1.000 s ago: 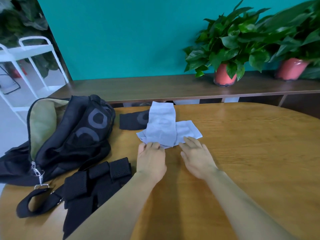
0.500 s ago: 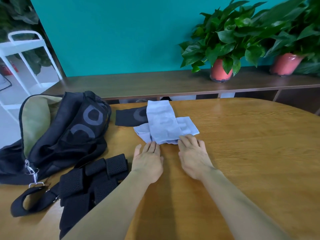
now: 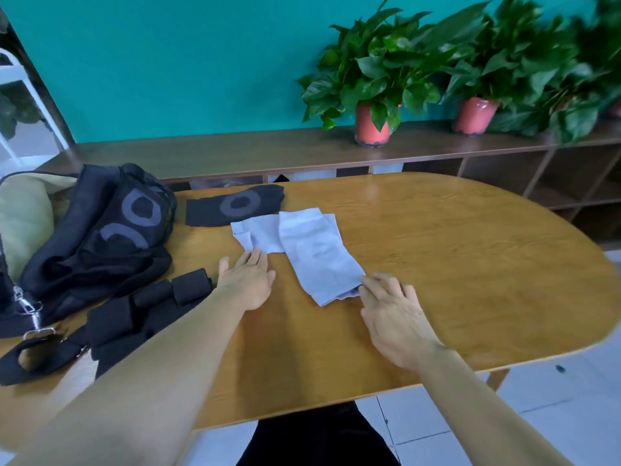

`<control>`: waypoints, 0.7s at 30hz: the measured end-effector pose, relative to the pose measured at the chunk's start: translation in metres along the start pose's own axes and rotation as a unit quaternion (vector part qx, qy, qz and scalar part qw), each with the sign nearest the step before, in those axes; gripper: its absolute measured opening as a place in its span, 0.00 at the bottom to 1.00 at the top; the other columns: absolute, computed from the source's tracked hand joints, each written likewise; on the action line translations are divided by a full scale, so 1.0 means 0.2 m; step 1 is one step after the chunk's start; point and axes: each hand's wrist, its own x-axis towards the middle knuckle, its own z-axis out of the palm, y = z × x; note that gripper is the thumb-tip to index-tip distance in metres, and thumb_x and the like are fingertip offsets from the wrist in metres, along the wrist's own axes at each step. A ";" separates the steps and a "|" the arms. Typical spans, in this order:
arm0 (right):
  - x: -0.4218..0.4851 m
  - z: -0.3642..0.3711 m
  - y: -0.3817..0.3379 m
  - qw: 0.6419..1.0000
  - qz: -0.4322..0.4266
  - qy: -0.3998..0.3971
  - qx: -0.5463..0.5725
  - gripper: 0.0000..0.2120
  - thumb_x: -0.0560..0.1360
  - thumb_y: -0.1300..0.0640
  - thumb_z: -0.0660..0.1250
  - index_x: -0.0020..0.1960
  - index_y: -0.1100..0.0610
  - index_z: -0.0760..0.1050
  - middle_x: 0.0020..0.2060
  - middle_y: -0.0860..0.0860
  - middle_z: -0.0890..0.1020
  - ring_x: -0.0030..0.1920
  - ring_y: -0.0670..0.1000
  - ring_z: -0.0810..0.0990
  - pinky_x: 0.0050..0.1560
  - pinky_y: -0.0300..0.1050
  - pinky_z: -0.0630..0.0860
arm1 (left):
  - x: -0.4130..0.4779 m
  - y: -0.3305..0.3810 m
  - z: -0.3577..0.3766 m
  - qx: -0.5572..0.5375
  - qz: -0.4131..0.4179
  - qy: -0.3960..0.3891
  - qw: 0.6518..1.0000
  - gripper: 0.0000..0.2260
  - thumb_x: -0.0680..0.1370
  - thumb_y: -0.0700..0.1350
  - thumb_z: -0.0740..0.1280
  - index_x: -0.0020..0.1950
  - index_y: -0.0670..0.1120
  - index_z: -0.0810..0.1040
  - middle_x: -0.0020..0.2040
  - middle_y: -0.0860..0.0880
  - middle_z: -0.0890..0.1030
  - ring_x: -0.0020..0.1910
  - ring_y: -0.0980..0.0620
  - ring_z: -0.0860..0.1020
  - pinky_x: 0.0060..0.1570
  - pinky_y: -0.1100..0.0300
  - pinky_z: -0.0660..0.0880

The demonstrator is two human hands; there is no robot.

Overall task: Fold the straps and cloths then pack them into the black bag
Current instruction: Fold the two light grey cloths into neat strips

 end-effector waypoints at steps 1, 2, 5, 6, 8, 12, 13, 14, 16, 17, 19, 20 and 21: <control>-0.03 -0.02 0.00 1.000 -0.001 0.007 0.001 0.08 0.70 0.60 0.66 0.49 0.56 0.77 0.56 0.48 0.78 0.62 0.55 0.72 0.49 0.49 0.71 | -0.01 0.01 -0.01 0.003 -0.004 -0.004 1.000 0.25 0.84 0.51 0.41 0.79 0.45 0.42 0.79 0.50 0.41 0.78 0.52 0.43 0.73 0.43 0.43; -0.06 -0.04 0.00 1.000 -0.007 0.017 0.006 0.07 0.68 0.61 0.67 0.46 0.55 0.78 0.52 0.47 0.80 0.59 0.55 0.74 0.47 0.49 0.72 | -0.02 0.02 -0.01 0.008 -0.008 -0.004 1.000 0.24 0.84 0.51 0.41 0.79 0.45 0.42 0.79 0.50 0.41 0.78 0.52 0.43 0.73 0.43 0.43; -0.09 -0.07 -0.01 0.997 -0.011 0.049 0.050 0.11 0.68 0.59 0.58 0.39 0.53 0.79 0.41 0.44 0.82 0.54 0.55 0.77 0.46 0.45 0.67 | -0.06 0.09 -0.01 0.005 0.005 0.039 0.999 0.23 0.84 0.50 0.43 0.79 0.45 0.48 0.79 0.50 0.43 0.78 0.51 0.45 0.72 0.42 0.45; -0.07 -0.08 -0.02 0.995 0.003 0.057 0.081 0.14 0.69 0.57 0.54 0.38 0.53 0.79 0.39 0.45 0.81 0.54 0.54 0.77 0.46 0.43 0.64 | -0.08 0.11 0.00 -0.003 0.014 0.063 0.998 0.23 0.84 0.50 0.44 0.78 0.46 0.50 0.79 0.50 0.45 0.78 0.51 0.46 0.72 0.43 0.46; -0.02 -0.11 -0.05 0.989 0.036 0.070 0.126 0.16 0.71 0.57 0.53 0.45 0.56 0.79 0.43 0.50 0.82 0.58 0.54 0.75 0.47 0.44 0.63 | -0.12 0.16 0.01 -0.029 0.034 0.099 0.994 0.22 0.84 0.50 0.45 0.78 0.47 0.52 0.79 0.50 0.48 0.78 0.51 0.48 0.73 0.45 0.47; 0.10 -0.12 -0.14 0.990 0.033 -0.064 0.124 0.24 0.79 0.58 0.54 0.74 0.57 0.59 0.70 0.52 0.68 0.73 0.51 0.57 0.65 0.45 0.58 | -0.18 0.18 0.03 -0.073 0.056 0.103 0.990 0.23 0.84 0.50 0.45 0.79 0.46 0.49 0.79 0.50 0.50 0.77 0.53 0.50 0.74 0.49 0.47; 0.12 -0.11 -0.16 0.987 0.030 -0.095 0.123 0.24 0.79 0.57 0.53 0.75 0.56 0.56 0.70 0.52 0.67 0.73 0.52 0.58 0.66 0.46 0.57 | -0.18 0.17 0.04 -0.082 0.055 0.103 0.990 0.23 0.84 0.49 0.45 0.79 0.46 0.48 0.79 0.50 0.52 0.77 0.54 0.51 0.74 0.50 0.48; 0.13 -0.11 -0.18 0.986 0.027 -0.112 0.121 0.23 0.80 0.57 0.52 0.74 0.56 0.58 0.68 0.53 0.69 0.71 0.53 0.61 0.66 0.46 0.58 | -0.17 0.16 0.04 -0.092 0.050 0.102 0.989 0.23 0.84 0.49 0.45 0.79 0.46 0.49 0.79 0.50 0.54 0.77 0.54 0.53 0.74 0.50 0.48; 0.12 -0.10 -0.21 0.989 0.011 -0.110 0.098 0.16 0.79 0.56 0.52 0.64 0.55 0.69 0.58 0.52 0.75 0.63 0.54 0.68 0.61 0.46 0.62 | -0.16 0.13 0.05 -0.115 0.039 0.085 0.989 0.22 0.84 0.48 0.45 0.78 0.45 0.51 0.77 0.50 0.59 0.76 0.53 0.56 0.73 0.49 0.49; 0.10 -0.09 -0.22 0.991 -0.003 -0.099 0.087 0.14 0.79 0.55 0.51 0.57 0.55 0.73 0.52 0.51 0.76 0.58 0.53 0.70 0.59 0.46 0.63 | -0.16 0.12 0.05 -0.122 0.038 0.072 0.989 0.22 0.84 0.48 0.45 0.78 0.45 0.50 0.77 0.50 0.59 0.76 0.53 0.55 0.73 0.49 0.49; 0.07 -0.10 -0.22 0.992 -0.021 -0.086 0.085 0.14 0.78 0.54 0.51 0.43 0.54 0.74 0.40 0.48 0.76 0.48 0.50 0.70 0.58 0.48 0.65 | -0.17 0.10 0.06 -0.123 0.046 0.058 0.990 0.22 0.84 0.47 0.45 0.78 0.45 0.49 0.77 0.51 0.59 0.77 0.53 0.54 0.73 0.49 0.49; 0.05 -0.10 -0.22 0.992 -0.026 -0.084 0.089 0.15 0.77 0.53 0.50 0.38 0.54 0.72 0.35 0.47 0.74 0.44 0.50 0.70 0.57 0.49 0.66 | -0.17 0.10 0.07 -0.123 0.050 0.061 0.989 0.21 0.84 0.46 0.45 0.77 0.45 0.51 0.76 0.51 0.61 0.76 0.53 0.56 0.73 0.50 0.50; 0.05 -0.11 -0.23 0.991 -0.028 -0.084 0.096 0.16 0.76 0.52 0.49 0.34 0.54 0.70 0.30 0.46 0.72 0.41 0.50 0.69 0.56 0.49 0.66 | -0.16 0.10 0.07 -0.126 0.054 0.066 0.988 0.19 0.84 0.45 0.46 0.75 0.45 0.56 0.73 0.50 0.65 0.74 0.52 0.60 0.72 0.50 0.51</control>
